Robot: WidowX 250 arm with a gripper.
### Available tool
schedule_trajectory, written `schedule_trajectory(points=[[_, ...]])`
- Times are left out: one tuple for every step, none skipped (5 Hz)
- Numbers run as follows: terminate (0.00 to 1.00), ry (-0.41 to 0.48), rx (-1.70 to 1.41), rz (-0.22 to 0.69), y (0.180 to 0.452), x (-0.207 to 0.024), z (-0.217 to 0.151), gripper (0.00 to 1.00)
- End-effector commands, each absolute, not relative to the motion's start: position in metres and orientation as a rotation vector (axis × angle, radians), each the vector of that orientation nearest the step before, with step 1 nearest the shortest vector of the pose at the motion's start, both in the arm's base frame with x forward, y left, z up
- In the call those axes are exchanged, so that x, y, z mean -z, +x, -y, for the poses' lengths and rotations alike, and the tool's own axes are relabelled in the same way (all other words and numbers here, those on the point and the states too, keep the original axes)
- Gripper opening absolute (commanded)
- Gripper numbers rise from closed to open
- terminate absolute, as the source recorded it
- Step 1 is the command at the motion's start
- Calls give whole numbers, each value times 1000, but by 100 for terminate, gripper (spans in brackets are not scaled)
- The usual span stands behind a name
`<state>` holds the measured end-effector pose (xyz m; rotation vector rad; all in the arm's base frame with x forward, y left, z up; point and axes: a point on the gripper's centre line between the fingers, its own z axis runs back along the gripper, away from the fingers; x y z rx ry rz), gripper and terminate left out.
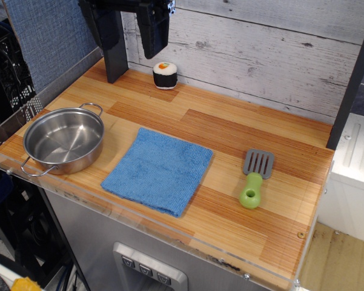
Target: Pick up the pot and place it on the left of the blue cloth
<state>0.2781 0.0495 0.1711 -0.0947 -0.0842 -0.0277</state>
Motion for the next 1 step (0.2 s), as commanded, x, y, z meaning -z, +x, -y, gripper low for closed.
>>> schedule_trajectory(points=[[100,-85,32,127,265,-183,-50,100]])
